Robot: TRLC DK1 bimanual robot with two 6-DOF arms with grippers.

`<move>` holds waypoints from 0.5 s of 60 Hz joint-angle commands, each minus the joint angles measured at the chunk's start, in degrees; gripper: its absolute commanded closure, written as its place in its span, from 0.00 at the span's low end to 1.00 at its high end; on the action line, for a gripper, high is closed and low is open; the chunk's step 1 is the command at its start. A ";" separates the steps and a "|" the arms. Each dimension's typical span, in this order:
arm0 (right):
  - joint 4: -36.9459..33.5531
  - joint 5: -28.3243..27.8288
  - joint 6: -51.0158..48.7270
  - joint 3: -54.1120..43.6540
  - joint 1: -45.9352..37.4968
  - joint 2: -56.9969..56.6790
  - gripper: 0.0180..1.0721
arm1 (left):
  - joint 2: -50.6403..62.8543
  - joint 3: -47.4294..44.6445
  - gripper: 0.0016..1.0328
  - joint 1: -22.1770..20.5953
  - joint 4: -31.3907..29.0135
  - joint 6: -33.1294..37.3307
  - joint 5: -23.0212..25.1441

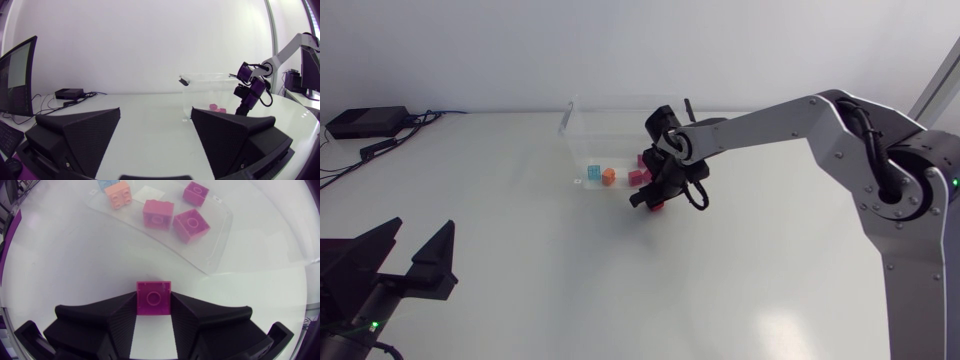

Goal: Place the duplo bricks in the container

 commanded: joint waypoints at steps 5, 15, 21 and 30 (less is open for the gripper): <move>-0.29 0.09 -0.49 -4.27 0.18 -5.45 0.82 | -0.71 -1.02 0.04 -0.28 0.49 0.83 -0.08; -0.02 0.71 0.21 -10.60 0.27 -16.43 0.82 | -0.71 -1.02 0.04 -0.28 0.49 0.83 -0.08; -0.02 0.53 0.65 -13.94 0.45 -23.29 0.82 | -0.71 -1.02 0.04 -0.37 0.49 0.92 -0.08; 0.07 0.27 1.45 -15.79 0.45 -31.20 0.82 | -0.71 -1.02 0.04 -0.28 0.49 0.92 -0.08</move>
